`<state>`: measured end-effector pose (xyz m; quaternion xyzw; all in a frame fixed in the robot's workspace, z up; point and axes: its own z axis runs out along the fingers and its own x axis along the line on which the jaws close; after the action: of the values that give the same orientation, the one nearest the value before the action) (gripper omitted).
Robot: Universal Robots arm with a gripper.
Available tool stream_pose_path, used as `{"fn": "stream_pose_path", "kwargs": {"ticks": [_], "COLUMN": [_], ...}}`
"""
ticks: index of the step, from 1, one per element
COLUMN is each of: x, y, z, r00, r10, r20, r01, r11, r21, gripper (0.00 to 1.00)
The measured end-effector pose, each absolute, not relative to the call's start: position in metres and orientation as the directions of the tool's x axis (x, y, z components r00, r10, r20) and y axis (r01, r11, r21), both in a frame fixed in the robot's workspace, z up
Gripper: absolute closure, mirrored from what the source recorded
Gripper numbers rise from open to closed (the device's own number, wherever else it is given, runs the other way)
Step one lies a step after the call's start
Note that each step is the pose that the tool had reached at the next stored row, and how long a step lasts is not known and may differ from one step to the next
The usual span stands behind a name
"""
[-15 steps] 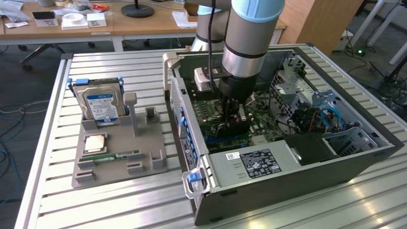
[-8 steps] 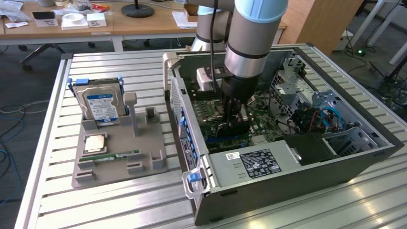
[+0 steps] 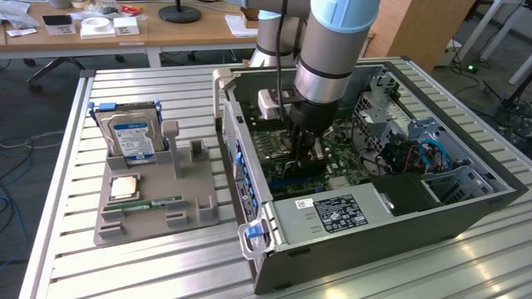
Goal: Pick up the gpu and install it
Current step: 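Insert the gpu into the slot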
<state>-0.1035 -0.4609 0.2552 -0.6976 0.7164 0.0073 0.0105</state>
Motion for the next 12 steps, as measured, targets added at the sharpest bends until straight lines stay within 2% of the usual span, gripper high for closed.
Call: {"fn": "stream_pose_path", "kwargs": {"ticks": [12], "x": [-0.1016], "y": [-0.4609], "z": [0.2549], "r00": [-0.027], "r10": [-0.999], "r20": [-0.027], "r01": [-1.0], "r11": [0.027], "r21": [-0.004], "gripper": [0.67]}}
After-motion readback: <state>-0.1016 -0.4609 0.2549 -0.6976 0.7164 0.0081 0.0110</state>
